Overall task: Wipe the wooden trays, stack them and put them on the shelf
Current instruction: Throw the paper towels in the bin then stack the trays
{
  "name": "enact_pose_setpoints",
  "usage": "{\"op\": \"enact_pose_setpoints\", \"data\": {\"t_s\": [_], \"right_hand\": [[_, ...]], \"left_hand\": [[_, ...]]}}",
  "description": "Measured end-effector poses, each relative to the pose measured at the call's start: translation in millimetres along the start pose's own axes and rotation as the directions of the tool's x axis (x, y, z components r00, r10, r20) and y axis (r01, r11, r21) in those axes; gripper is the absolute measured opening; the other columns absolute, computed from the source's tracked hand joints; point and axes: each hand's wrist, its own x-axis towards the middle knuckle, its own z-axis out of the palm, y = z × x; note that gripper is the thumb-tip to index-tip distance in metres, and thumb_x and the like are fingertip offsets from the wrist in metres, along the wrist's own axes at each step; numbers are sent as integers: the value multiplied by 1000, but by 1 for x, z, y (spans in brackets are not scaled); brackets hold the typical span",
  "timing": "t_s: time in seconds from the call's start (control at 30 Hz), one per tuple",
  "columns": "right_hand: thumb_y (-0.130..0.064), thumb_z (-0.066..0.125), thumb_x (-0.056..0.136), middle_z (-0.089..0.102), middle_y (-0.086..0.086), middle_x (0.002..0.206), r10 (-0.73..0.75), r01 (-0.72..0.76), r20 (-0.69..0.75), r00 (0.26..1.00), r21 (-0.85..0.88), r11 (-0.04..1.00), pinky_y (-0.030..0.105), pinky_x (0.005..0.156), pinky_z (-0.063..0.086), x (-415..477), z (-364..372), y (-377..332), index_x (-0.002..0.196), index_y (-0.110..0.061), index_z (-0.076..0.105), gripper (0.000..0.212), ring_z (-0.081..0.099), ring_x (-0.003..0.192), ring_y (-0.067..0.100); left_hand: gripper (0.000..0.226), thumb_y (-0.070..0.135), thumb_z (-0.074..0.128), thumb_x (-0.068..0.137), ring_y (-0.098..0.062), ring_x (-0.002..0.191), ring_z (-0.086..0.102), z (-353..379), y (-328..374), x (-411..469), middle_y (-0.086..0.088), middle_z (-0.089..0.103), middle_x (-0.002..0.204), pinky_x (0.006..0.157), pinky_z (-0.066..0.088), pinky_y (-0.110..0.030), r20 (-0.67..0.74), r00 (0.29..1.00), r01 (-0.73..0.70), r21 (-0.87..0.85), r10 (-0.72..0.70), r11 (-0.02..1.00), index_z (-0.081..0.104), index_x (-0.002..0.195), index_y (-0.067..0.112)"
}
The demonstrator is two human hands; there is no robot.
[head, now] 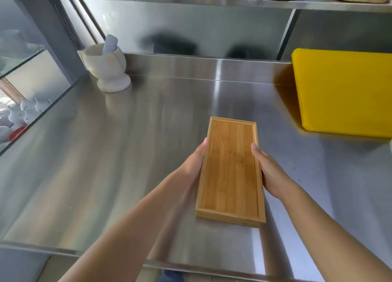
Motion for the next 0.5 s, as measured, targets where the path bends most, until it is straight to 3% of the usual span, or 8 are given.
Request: {"op": "enact_pose_setpoints", "data": {"t_s": [0.1, 0.23, 0.3, 0.37, 0.5], "right_hand": [[-66, 43, 77, 57, 3, 126, 3, -1, -35, 999, 60, 998, 49, 103, 37, 14, 0, -7, 132, -23, 42, 70, 53, 115, 22], [-66, 37, 79, 47, 4, 138, -13, 13, -107, 994, 7, 1000, 53, 106, 33, 32, 0, -17, 135, -26, 36, 69, 45, 124, 24], [-68, 37, 79, 39, 3, 144, -19, 14, -166, 986, -27, 1000, 53, 108, 31, 41, 2, -20, 138, -27, 30, 72, 39, 129, 25], [-67, 37, 79, 34, 3, 147, -22, 14, -201, 979, -42, 999, 53, 109, 29, 49, 2, -22, 139, -28, 27, 73, 34, 132, 25], [-63, 34, 83, 27, 0, 150, -36, 19, -246, 969, -70, 997, 48, 109, 27, 62, 3, -22, 140, -31, 22, 66, 29, 135, 23]], "left_hand": [[56, 55, 17, 94, 2, 85, 68, -6, 6, 25, 13, 74, 94, 68, 47, -18, -88, 996, -19, 18, 21, 1000, 68, 101, 33], [60, 56, 19, 93, -11, 96, 68, -13, 15, 54, 0, 72, 108, 78, 53, -25, -69, 998, -13, -12, 12, 1000, 67, 111, 25], [55, 52, 22, 94, -21, 112, 61, -12, 17, 67, -8, 63, 125, 95, 50, -39, -74, 997, -27, -41, 24, 999, 54, 127, 20], [53, 49, 25, 95, -26, 130, 43, -10, 17, 78, -7, 44, 144, 110, 33, -50, -118, 993, -36, -47, 30, 998, 32, 141, 23], [53, 49, 28, 94, -23, 139, 29, -11, 12, 93, -1, 30, 153, 115, 22, -50, -155, 987, -63, -75, 51, 995, 22, 144, 32]]}}
